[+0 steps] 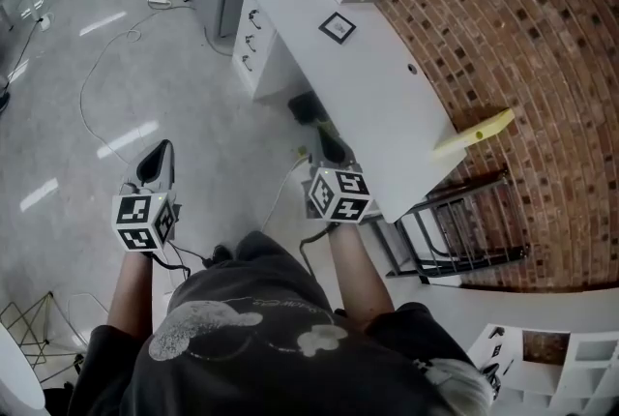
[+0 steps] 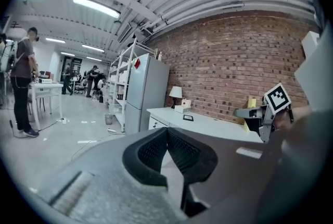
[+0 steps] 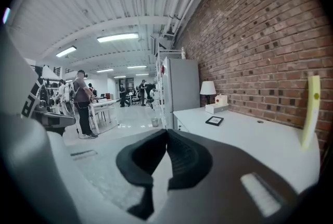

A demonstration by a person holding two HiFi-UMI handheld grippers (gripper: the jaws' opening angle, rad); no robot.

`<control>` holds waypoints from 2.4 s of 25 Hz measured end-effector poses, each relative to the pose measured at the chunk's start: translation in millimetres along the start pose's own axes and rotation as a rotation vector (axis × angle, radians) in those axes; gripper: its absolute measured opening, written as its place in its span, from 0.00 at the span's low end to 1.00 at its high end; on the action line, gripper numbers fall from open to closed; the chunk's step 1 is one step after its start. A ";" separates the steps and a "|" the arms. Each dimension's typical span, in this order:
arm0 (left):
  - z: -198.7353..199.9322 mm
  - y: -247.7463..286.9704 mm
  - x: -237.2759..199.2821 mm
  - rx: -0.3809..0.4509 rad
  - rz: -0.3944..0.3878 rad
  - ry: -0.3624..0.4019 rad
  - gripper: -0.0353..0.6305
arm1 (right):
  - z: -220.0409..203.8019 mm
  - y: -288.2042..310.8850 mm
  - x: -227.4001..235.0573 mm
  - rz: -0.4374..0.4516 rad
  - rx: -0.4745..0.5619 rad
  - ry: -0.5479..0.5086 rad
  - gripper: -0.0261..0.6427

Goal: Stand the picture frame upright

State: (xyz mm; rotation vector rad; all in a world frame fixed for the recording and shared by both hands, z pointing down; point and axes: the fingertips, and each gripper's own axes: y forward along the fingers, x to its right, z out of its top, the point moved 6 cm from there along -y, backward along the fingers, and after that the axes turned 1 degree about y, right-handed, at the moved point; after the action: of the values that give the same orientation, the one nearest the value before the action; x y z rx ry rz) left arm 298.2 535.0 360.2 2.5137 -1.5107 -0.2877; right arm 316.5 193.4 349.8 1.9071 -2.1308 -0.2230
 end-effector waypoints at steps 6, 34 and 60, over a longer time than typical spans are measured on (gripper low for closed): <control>-2.8 4.4 -4.2 -0.005 0.043 0.052 0.07 | -0.9 5.7 -1.5 0.012 0.060 0.040 0.05; 44.1 322.2 -3.0 -0.118 -0.083 0.004 0.66 | 18.7 254.6 203.1 -0.068 -0.037 0.225 0.50; 139.4 651.5 60.8 -0.115 -0.500 0.186 0.65 | 42.5 344.9 357.9 -0.453 0.023 0.380 0.50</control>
State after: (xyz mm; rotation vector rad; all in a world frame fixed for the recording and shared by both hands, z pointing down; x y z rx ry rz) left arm -262.7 172.0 394.2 2.6981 -0.7618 -0.1954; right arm -57.5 -122.4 445.9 2.2137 -1.4536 0.0752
